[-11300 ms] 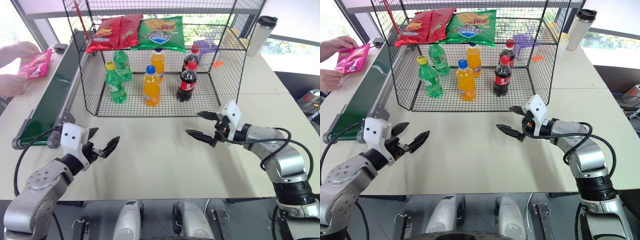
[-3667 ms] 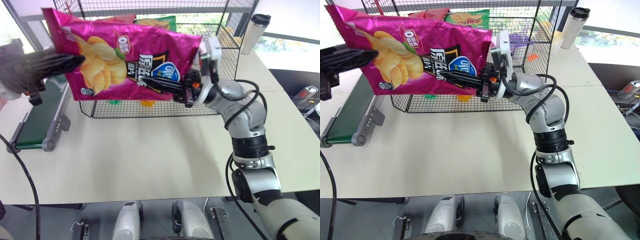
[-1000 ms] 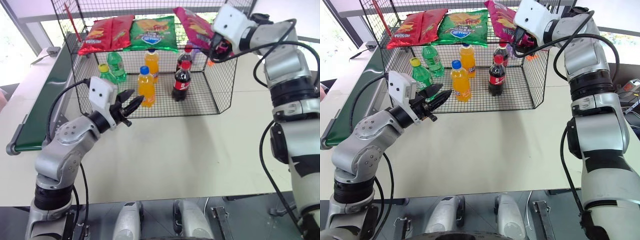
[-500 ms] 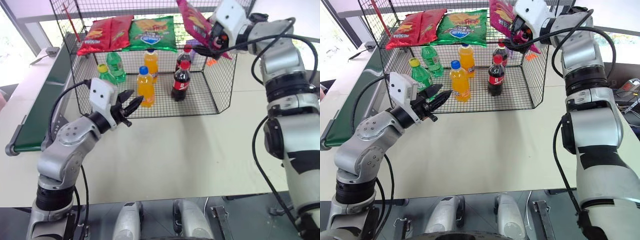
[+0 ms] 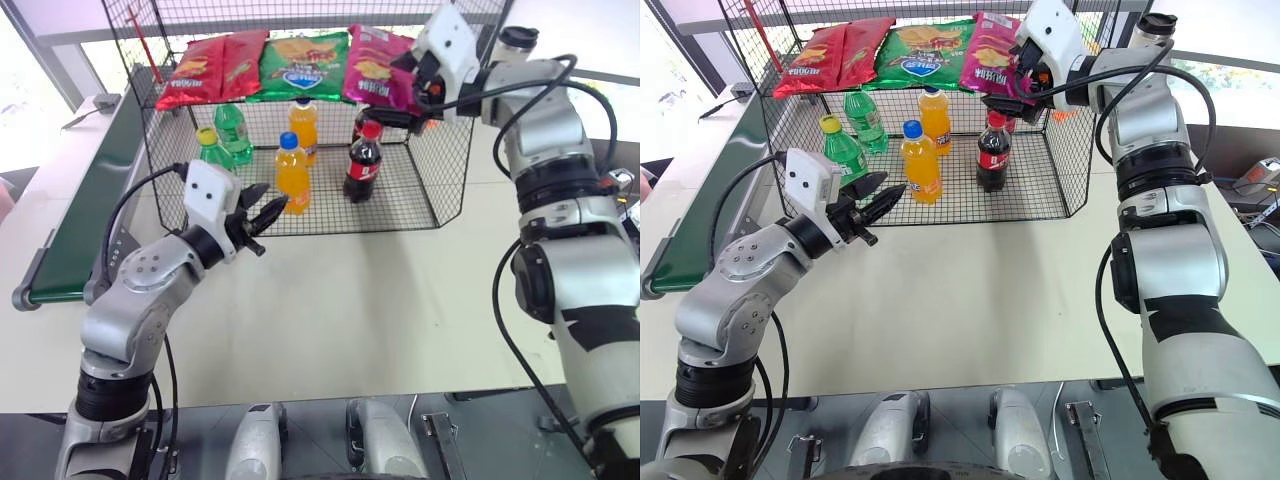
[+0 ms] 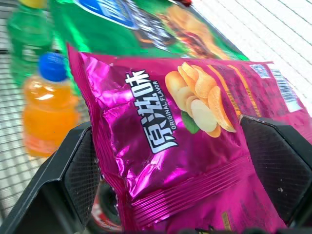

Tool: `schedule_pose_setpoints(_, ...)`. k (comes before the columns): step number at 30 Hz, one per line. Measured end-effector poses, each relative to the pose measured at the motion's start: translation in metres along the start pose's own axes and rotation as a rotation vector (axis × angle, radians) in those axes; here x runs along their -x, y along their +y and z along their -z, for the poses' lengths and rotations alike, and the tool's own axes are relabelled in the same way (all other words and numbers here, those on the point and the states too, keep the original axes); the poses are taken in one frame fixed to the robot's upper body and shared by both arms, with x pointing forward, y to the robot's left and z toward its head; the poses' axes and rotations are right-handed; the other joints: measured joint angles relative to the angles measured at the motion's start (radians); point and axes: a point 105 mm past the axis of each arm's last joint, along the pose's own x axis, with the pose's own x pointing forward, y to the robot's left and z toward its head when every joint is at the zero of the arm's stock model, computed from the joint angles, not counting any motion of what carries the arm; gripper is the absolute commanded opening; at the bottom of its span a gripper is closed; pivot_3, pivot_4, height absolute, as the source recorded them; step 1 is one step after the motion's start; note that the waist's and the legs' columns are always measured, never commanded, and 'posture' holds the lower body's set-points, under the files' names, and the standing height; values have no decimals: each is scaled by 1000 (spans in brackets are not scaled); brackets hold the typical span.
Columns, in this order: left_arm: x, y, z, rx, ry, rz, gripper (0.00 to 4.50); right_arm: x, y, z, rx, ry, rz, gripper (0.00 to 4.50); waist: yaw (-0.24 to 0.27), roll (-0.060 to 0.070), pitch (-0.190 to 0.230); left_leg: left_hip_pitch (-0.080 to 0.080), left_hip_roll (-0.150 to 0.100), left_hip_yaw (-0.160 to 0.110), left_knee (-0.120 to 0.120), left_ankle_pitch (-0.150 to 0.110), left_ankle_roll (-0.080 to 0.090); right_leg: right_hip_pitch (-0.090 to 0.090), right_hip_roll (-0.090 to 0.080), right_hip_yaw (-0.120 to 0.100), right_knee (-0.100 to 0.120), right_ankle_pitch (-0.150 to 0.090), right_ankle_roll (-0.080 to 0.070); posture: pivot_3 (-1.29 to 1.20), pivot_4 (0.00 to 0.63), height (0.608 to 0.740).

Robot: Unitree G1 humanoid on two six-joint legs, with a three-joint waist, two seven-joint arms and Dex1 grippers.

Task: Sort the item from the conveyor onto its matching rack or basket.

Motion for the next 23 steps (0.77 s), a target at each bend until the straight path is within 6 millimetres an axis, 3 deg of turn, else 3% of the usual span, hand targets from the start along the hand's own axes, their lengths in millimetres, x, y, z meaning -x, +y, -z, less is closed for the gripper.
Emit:
schedule_pose_setpoints(8,-2,-1,1,-2,-1,2,1801,5,-5,6,36,27,21,4435,-1,0,0,0,0,0,0,0,0,0,0,0,0,0,0,0,150,740)
schedule_pose_setpoints(12,-1,0,1,15,-12,-11,1801,13,1,-4,33,-75,-26,4435,0,0,0,0,0,0,0,0,0,0,0,0,0,0,0,0,150,740)
schedule_pose_setpoints(17,13,19,0,44,-41,-107,1801,35,21,-20,47,-290,-68,4435,1,0,0,0,0,0,0,0,0,0,0,0,0,0,0,0,150,740)
schedule_pose_setpoints(23,40,27,8,77,-7,-146,1801,71,47,-16,-81,-377,18,4435,4,0,0,0,1,0,0,0,0,1,-1,0,0,0,0,0,150,740)
